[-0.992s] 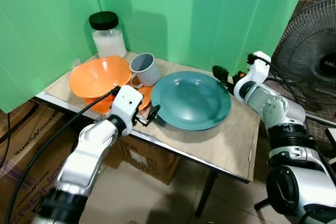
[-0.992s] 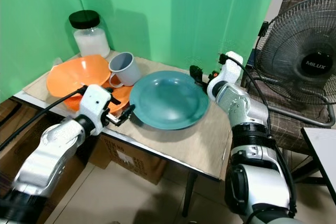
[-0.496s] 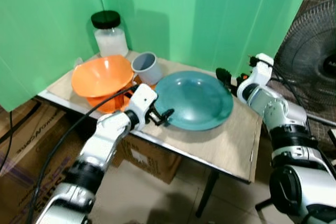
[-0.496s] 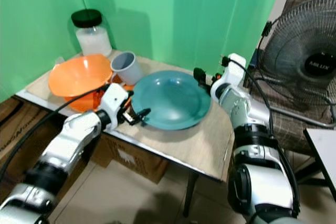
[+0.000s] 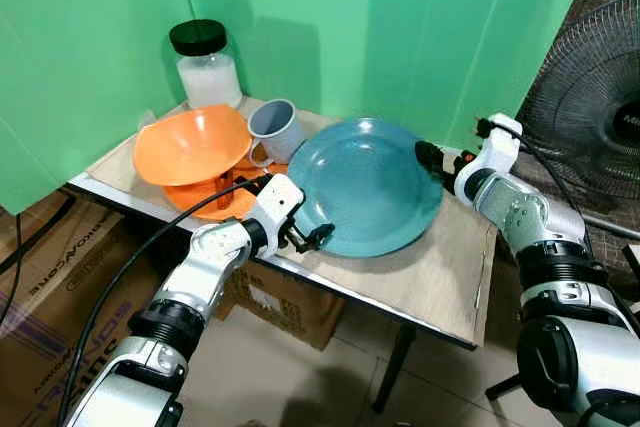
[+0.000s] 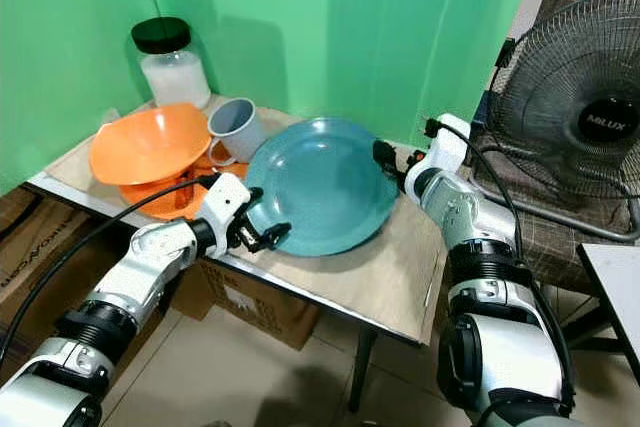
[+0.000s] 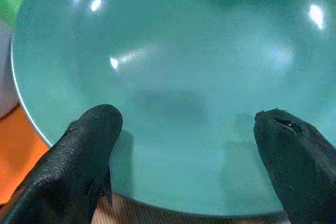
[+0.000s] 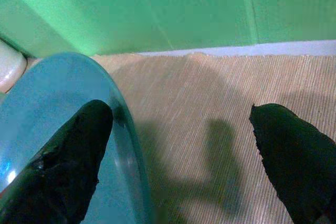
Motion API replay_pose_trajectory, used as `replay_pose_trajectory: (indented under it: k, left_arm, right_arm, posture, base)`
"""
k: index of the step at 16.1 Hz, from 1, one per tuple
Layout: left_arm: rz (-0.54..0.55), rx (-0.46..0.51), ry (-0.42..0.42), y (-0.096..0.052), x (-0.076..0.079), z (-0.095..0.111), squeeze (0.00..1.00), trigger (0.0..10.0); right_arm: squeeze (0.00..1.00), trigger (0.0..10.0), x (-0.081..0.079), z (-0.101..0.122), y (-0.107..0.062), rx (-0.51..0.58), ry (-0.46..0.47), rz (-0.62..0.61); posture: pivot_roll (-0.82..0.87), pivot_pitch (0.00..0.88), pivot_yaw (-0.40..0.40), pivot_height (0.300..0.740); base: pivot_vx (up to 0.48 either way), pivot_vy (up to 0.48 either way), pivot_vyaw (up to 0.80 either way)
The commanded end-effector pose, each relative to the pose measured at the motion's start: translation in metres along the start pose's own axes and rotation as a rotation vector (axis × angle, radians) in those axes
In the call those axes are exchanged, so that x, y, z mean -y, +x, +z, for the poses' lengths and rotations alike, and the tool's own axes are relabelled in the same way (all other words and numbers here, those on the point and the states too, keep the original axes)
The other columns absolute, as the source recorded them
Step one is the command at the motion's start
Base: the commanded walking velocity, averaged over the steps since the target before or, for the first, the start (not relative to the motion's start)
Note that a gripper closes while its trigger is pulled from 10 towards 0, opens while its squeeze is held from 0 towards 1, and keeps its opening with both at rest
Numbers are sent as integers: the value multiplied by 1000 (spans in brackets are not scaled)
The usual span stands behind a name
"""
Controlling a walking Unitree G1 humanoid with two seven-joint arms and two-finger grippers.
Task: Setting the table
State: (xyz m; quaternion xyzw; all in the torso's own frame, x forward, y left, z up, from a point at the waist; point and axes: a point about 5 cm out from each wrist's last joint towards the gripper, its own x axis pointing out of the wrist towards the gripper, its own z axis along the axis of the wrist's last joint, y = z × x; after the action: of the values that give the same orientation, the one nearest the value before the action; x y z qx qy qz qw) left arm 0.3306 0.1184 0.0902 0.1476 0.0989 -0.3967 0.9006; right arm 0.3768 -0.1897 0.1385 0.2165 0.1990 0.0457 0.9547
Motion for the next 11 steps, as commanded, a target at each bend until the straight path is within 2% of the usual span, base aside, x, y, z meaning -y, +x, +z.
replay_pose_trajectory:
  k: [1, 3, 4, 5, 6, 7, 11]
  left_arm:
    - [-16, -31, 17, -1, -1, -4, 859, 10000]
    - [-20, -29, 20, -2, -2, -5, 859, 10000]
    - [-19, -29, 26, -2, -3, -5, 859, 10000]
    - [-17, -28, 29, -2, -4, -5, 863, 10000]
    - [-15, -27, 32, -2, -4, -5, 859, 10000]
    - [-14, -24, 34, -2, -5, -5, 859, 10000]
    - [-12, -18, 43, -2, -7, -4, 859, 10000]
  right_arm:
    - [0, 10000, 0, 3, 0, 0, 13, 7]
    - [0, 10000, -5, -4, 1, -51, 61, 71]
    - [0, 10000, -12, -10, 0, -95, 87, 156]
    - [0, 4941, -15, -12, -1, -104, 89, 189]
    - [0, 4353, -16, -14, -2, -118, 69, 211]
    - [0, 0, -16, -16, -3, -129, 41, 220]
    - [0, 0, -11, -18, -6, -165, -14, 212]
  posture:
    - [-130, 33, 49, 740]
    - [-127, 32, 47, 740]
    - [-126, 32, 45, 740]
    - [-126, 32, 45, 740]
    - [-126, 32, 45, 740]
    - [-127, 32, 47, 740]
    - [-128, 31, 48, 740]
  base:
    - [0, 0, 0]
    - [0, 0, 0]
    - [0, 0, 0]
    - [0, 0, 0]
    - [0, 0, 0]
    - [0, 0, 0]
    - [0, 0, 0]
